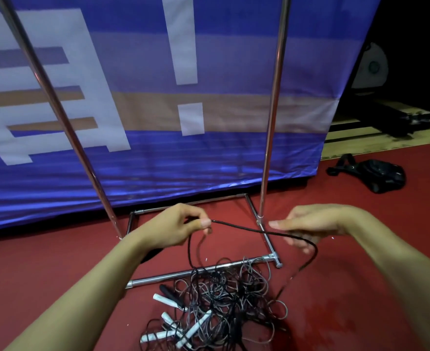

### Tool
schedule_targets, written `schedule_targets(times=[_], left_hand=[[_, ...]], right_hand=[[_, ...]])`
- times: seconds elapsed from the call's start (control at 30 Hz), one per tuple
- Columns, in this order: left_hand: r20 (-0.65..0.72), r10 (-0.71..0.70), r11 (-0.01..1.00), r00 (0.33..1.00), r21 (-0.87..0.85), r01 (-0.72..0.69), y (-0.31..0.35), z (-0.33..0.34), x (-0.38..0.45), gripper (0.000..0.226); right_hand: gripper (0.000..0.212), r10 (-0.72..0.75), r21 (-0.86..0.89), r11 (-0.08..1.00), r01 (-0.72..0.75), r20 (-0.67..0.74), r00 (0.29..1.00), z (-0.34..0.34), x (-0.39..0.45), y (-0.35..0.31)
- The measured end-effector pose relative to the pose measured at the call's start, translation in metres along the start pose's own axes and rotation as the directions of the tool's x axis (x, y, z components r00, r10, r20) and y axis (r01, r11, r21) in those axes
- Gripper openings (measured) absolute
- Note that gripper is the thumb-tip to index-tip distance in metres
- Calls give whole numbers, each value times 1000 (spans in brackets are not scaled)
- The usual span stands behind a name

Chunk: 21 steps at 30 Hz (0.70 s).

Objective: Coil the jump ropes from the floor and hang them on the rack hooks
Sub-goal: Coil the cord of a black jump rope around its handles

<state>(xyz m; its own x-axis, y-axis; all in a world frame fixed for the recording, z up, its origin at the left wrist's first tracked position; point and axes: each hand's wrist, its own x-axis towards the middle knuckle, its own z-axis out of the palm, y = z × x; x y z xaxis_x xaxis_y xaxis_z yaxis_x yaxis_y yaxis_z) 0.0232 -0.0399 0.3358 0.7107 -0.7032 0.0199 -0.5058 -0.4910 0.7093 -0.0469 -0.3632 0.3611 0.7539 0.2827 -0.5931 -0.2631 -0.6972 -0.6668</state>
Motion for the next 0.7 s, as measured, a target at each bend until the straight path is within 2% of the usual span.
schedule_targets(times=[0.1,0.17,0.23,0.33,0.4,0.47,0.57,0.63,0.7], left_hand=[[-22,-73,997,997,-36,72,-10,3,-5,22],[-4,-94,991,996,-95,93,-1,15,0,38],[9,-106,987,994,-120,106,13,25,7,46],[-62,-39,998,997,-43,37,25,24,12,45],[7,46,996,999,-78,-46,32,19,8,29],[82,30,988,996,-157,-17,39,17,4,23],[127,-2,962,992,-270,36,40,20,3,26],[103,-2,959,995,-281,31,43,21,2,23],[-8,51,981,999,-188,-52,43,19,4,15]], right_hand=[[44,-107,98,990,106,11,994,7,4,-7],[37,-236,124,965,233,12,972,22,9,-29],[36,-301,74,951,300,5,954,36,13,-50],[38,-317,26,948,316,20,948,44,13,-61],[38,-317,31,947,318,-49,947,44,12,-59],[38,-315,50,945,323,-132,940,44,12,-55],[38,-312,63,942,330,-202,928,42,12,-49],[39,-324,61,936,348,-241,915,40,12,-48],[40,-343,61,929,365,-231,911,40,12,-48]])
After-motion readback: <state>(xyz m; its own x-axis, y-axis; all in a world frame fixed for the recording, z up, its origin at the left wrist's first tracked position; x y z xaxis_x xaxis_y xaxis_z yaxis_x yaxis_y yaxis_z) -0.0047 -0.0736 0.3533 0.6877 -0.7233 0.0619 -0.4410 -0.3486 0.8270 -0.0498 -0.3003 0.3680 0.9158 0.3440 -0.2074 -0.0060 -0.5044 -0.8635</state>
